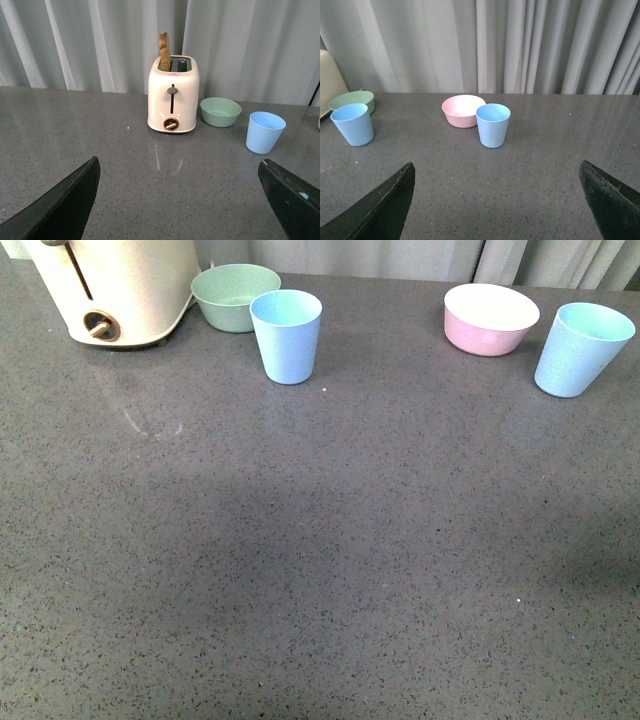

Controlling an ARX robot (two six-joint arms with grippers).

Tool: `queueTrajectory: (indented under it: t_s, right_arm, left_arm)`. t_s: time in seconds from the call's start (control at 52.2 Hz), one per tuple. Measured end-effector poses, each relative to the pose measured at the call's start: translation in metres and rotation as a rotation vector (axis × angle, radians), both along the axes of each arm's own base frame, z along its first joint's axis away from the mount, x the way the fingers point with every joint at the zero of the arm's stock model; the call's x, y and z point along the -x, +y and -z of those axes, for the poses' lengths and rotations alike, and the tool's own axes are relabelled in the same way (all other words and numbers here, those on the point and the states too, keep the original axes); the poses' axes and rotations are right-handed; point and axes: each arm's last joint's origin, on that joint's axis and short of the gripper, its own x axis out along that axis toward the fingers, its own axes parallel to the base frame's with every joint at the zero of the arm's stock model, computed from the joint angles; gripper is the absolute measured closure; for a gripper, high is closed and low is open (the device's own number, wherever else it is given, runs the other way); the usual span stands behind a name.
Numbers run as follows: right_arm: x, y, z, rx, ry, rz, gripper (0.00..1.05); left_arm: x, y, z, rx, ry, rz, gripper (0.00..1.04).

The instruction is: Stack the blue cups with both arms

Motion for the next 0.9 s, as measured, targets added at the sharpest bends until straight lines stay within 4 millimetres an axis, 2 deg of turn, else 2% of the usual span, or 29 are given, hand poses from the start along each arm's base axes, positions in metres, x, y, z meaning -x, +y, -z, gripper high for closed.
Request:
queueTrajectory:
  t_s: [0.766,0.785,0.843,0.9]
  right_arm:
    - [0.0,0.0,0.0,0.0,0.0,0.0,0.09]
    - [0.0,0.0,0.0,0.0,0.0,0.0,0.09]
    - [0.0,0.0,0.0,0.0,0.0,0.0,0.09]
    - [0.0,0.0,0.0,0.0,0.0,0.0,0.09]
  left_arm:
    - [0.0,0.0,0.0,0.0,0.0,0.0,0.09]
    - [0.0,0.0,0.001,0.012,0.033,0.015,0.09]
    - [-0.003,-0.002,-0.001,0.069,0.272,0.103,0.09]
    - [-0.019,-0.003,-0.011,0.103,0.385,0.129,0.09]
